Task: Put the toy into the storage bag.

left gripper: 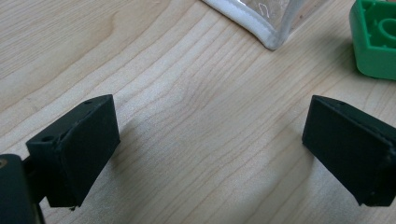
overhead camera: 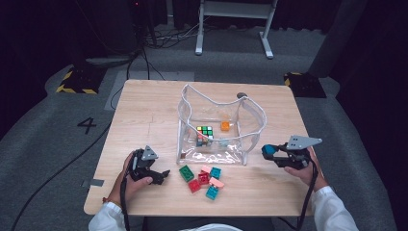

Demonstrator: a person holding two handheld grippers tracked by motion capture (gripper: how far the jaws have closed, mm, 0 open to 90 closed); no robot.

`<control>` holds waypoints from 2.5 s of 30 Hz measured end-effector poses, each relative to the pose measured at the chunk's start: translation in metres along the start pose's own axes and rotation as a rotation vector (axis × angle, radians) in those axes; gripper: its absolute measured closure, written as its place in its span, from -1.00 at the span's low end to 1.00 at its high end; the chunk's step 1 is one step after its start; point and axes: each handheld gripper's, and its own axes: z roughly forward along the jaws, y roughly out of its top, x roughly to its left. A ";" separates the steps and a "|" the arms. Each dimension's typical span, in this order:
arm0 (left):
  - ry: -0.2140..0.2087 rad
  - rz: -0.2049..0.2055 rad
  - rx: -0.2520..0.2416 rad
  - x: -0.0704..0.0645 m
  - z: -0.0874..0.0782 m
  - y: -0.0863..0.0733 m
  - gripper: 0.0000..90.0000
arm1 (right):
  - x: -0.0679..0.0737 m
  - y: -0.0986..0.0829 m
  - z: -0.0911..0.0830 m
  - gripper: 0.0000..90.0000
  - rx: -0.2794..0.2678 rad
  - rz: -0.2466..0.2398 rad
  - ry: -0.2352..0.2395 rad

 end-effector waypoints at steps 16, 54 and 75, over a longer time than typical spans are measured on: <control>0.000 0.000 0.000 0.000 0.000 0.000 -0.91 | -0.031 0.060 -0.028 0.32 -0.081 -0.023 -0.084; -0.001 0.000 0.000 0.000 0.000 0.000 -0.91 | -0.027 0.176 0.026 0.33 -0.065 -0.190 0.057; 0.001 0.000 0.000 0.000 0.000 0.000 -0.91 | -0.019 0.180 0.094 0.32 0.388 -0.323 0.079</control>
